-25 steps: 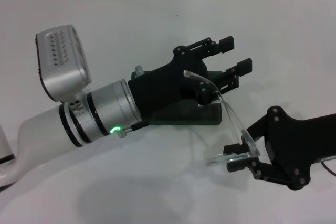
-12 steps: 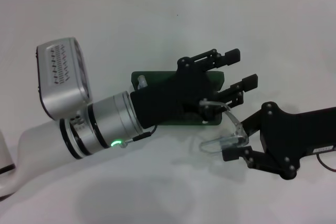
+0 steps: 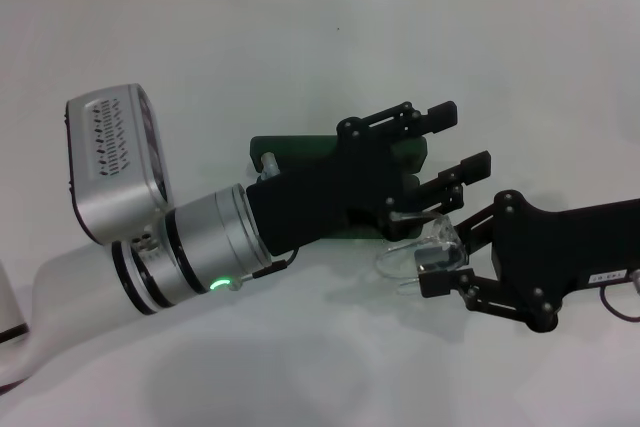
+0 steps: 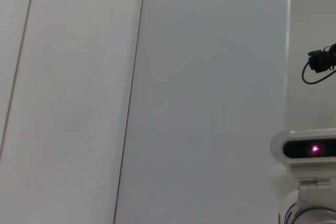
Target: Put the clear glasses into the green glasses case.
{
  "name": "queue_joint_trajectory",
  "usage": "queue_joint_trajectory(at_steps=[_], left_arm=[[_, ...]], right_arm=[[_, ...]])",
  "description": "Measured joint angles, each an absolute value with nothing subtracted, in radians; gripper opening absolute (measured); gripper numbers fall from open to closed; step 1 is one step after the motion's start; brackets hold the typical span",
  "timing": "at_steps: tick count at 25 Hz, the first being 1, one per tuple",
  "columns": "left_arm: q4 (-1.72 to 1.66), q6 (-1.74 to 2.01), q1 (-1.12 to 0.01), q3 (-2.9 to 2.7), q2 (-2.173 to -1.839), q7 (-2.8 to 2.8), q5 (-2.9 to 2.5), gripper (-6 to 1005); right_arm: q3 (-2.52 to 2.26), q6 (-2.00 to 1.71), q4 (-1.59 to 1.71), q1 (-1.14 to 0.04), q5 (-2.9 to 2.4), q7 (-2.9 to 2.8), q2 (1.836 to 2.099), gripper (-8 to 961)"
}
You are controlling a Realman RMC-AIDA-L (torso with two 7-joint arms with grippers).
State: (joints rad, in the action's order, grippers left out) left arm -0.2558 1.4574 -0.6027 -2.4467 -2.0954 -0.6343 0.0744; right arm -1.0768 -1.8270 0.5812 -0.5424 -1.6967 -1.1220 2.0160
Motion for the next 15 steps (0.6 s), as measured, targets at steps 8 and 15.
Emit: queue_joint_trajectory(at_steps=[8,15], left_arm=[[-0.255,1.457,-0.593,-2.447,-2.096,-0.631,0.063,579],[-0.255,1.457,-0.580,-2.427,-2.097,-0.620,0.067,578]], right_arm=[[-1.077,-1.803,0.580,-0.543,-1.697,-1.153,2.014,114],[-1.077,-1.805,0.580,-0.543,-1.699,-1.159,2.014,113]])
